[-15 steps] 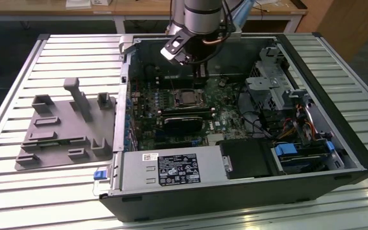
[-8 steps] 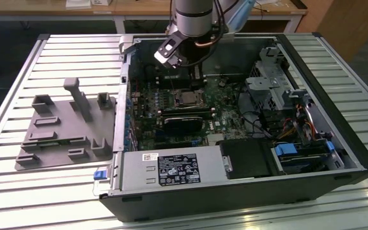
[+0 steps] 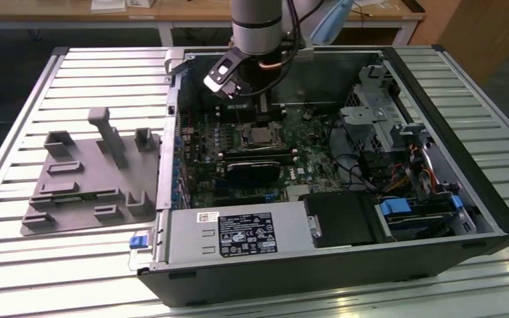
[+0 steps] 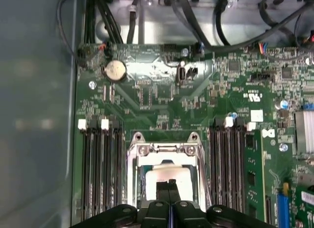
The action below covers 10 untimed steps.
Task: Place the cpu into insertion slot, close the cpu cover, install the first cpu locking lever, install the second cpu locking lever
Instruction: 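Close the cpu cover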
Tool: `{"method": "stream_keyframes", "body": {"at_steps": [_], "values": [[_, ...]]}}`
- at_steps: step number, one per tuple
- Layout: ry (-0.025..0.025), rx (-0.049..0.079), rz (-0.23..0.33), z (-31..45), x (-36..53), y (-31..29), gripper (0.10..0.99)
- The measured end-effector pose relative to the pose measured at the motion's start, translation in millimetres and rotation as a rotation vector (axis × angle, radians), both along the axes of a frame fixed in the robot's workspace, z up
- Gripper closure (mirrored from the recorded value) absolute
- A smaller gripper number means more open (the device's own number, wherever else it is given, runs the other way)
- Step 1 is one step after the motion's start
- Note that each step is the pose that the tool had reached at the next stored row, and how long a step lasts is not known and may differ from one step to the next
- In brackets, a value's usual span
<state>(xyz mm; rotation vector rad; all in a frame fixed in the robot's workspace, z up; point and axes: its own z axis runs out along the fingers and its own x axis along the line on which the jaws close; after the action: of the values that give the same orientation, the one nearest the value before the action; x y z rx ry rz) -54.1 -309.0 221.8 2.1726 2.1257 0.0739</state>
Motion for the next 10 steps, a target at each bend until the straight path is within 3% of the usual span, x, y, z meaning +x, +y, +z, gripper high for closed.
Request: {"method": "stream_keyframes", "body": {"at_steps": [4,10], "values": [[-0.0020,0.000,0.000,-3.6,-5.6,-0.3,0.984],[-0.0018,0.000,0.000,-5.2,-6.5,-0.6,0.984]]}}
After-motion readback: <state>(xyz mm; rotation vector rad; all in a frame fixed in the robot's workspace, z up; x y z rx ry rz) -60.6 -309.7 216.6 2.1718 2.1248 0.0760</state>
